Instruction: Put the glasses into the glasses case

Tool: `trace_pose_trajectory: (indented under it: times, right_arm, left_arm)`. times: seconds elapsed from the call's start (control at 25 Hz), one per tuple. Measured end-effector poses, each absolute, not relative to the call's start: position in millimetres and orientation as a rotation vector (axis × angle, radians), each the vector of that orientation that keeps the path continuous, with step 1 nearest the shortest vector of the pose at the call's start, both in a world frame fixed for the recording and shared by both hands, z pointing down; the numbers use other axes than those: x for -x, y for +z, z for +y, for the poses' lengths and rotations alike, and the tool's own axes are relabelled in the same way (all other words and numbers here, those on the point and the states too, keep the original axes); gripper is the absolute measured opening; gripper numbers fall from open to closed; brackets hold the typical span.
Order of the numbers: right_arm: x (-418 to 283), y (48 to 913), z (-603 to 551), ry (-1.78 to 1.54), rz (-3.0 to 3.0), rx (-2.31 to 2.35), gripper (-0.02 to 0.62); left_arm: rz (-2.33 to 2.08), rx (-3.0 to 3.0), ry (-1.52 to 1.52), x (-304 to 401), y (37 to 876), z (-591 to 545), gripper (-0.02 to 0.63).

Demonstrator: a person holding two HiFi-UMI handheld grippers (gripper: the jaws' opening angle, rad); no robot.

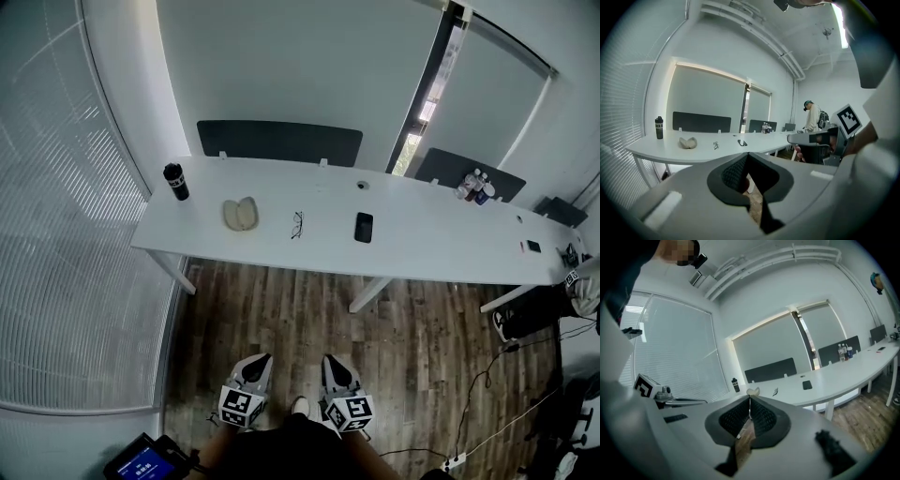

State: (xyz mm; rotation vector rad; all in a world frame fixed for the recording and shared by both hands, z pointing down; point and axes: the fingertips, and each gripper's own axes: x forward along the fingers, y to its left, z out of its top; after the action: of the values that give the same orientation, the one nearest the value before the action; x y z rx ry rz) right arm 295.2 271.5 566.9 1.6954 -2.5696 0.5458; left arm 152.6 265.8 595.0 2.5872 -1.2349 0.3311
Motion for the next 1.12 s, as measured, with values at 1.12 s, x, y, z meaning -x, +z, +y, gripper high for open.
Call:
trace_pose_trajectory:
  times: [1.12]
  right_arm:
    - [-242,553,160,0.344,-2.468,-1.785,0.007]
  left_arm:
    - [-1.091,-2.666,0.153,-115,585,129,0.006]
